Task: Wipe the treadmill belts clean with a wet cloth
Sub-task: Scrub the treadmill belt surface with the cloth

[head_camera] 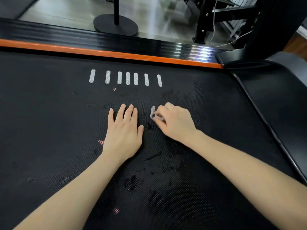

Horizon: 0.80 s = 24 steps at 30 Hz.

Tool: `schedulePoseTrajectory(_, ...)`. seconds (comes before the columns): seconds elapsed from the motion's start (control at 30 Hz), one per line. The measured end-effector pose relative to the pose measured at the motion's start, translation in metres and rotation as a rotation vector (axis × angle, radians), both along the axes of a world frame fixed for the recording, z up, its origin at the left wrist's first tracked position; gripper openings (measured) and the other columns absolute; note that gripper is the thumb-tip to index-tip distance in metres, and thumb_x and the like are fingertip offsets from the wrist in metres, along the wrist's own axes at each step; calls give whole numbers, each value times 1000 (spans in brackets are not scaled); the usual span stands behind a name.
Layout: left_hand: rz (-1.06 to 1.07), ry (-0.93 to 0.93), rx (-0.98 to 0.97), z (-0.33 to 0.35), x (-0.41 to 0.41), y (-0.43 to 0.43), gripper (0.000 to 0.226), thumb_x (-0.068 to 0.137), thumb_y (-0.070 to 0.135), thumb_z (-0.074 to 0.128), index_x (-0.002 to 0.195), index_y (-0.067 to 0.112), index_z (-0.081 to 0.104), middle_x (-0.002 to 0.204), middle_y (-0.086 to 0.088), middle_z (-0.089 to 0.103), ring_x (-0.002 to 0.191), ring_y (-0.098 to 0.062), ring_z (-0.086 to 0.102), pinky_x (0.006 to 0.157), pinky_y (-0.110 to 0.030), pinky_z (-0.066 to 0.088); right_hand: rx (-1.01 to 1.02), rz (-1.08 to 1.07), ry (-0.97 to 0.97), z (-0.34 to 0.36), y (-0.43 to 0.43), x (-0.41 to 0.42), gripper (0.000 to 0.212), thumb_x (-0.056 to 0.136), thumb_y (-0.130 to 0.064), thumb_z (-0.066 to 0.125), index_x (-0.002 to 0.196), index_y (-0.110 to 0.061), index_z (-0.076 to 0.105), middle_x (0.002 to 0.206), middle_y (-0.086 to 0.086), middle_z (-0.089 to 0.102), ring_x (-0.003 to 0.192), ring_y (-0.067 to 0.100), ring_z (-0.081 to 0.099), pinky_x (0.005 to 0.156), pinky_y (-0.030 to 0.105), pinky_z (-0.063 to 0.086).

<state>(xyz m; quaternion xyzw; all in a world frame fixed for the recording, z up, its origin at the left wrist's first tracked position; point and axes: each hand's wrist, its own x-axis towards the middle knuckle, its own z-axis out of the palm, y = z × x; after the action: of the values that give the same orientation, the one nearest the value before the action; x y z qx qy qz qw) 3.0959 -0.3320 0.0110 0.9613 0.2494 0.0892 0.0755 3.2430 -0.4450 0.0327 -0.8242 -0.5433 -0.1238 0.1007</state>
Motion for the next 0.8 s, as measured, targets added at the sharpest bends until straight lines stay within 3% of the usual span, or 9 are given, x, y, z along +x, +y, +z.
schedulePoseTrajectory(0.1, -2, 9, -8, 0, 0, 0, 73, 87, 44, 12, 140, 2, 41, 145, -13, 41, 139, -31, 29, 115, -53, 15, -47, -251, 5, 6, 31, 41, 30, 95, -41, 47, 96, -14, 58, 91, 9, 60, 75, 31, 62, 58, 30, 36)
schedulePoseTrajectory(0.17, -3, 4, -2, 0, 0, 1, 74, 87, 45, 10, 141, 4, 39, 147, -12, 40, 140, -30, 27, 115, -53, 14, -70, -308, 21, 8, 38, 51, 29, 96, -43, 47, 101, -16, 57, 96, 8, 59, 81, 30, 61, 62, 32, 38)
schedulePoseTrajectory(0.3, -2, 2, 0, 0, 0, 1, 73, 87, 44, 12, 141, 4, 38, 147, -13, 39, 140, -31, 26, 115, -53, 13, -33, -135, 67, 5, 7, 16, 23, 90, -42, 57, 88, -19, 56, 84, 3, 57, 68, 26, 58, 56, 31, 41)
schedulePoseTrajectory(0.43, 0, 5, 1, -1, 0, 1, 73, 87, 44, 10, 142, 4, 37, 148, -12, 37, 141, -30, 24, 115, -53, 13, -50, -25, 47, 4, -13, 7, 22, 90, -41, 58, 85, -20, 56, 77, 0, 53, 60, 24, 56, 49, 26, 32)
schedulePoseTrajectory(0.5, -11, 4, -3, -1, -1, 1, 75, 87, 44, 8, 142, 4, 37, 148, -12, 38, 140, -30, 25, 115, -53, 13, -76, -179, 62, 7, -1, 27, 25, 93, -45, 50, 95, -22, 59, 90, 4, 57, 75, 28, 60, 58, 31, 42)
schedulePoseTrajectory(0.57, -12, 2, -6, -1, -2, 2, 75, 87, 45, 7, 142, 4, 38, 148, -12, 38, 141, -30, 25, 115, -52, 13, -92, -405, 37, 9, -5, 52, 30, 96, -47, 44, 103, -22, 59, 99, 8, 57, 84, 33, 61, 64, 33, 42)
schedulePoseTrajectory(0.63, -5, -1, -9, -1, -2, 2, 74, 87, 44, 9, 141, 4, 39, 147, -12, 39, 140, -30, 27, 115, -53, 14, -72, -511, 1, 9, -29, 58, 31, 96, -46, 44, 105, -20, 59, 98, 10, 56, 82, 36, 60, 61, 32, 37)
schedulePoseTrajectory(0.8, 4, 10, -5, -1, 0, 0, 68, 88, 41, 19, 136, 2, 46, 141, -15, 46, 135, -33, 35, 111, -56, 23, -31, -380, -59, 0, -81, 14, 17, 86, -32, 66, 86, -16, 60, 75, 7, 51, 53, 28, 52, 47, 21, 23)
